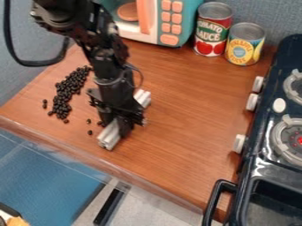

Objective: Sweep into pile

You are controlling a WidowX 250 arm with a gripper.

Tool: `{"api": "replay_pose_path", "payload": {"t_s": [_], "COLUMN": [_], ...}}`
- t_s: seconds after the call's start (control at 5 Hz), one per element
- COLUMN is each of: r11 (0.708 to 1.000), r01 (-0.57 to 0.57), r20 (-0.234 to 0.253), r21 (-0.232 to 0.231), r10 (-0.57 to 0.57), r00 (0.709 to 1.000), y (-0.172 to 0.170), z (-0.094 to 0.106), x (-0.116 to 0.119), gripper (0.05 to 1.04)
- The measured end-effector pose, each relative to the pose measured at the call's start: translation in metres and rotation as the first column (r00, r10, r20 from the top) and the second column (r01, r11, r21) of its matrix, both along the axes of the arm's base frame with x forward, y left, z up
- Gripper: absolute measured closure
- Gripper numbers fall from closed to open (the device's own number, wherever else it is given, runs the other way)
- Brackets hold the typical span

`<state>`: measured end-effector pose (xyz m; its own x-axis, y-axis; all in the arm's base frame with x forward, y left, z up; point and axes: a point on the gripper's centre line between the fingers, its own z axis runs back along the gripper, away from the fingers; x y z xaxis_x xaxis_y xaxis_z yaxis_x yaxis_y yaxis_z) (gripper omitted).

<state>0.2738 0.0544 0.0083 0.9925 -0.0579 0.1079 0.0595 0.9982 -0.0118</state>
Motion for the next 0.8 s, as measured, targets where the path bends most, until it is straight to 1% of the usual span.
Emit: {"api": "replay_pose_path", "payload": {"t_s": [0.2,0.4,0.6,0.8], "r11": [1.0,0.999,0.995,0.991], "r01": [-0.01,0.011,0.037,0.031], "r20": [-0.006,-0.014,-0.02,-0.027], "r21": [0.016,0.047,0.094,0.129], "r10": [0.01,-0.01,-0.035,-0.028], "r00": [1.0,1.0,0.999,0.999], "y": [0.018,0.026,0.035,0.049], "z": [0.0,-0.002,-0.003,-0.003], "x": [-0.002,-0.004,-0.006,-0.005], "gripper": [0.694,0.694,0.694,0.694]}}
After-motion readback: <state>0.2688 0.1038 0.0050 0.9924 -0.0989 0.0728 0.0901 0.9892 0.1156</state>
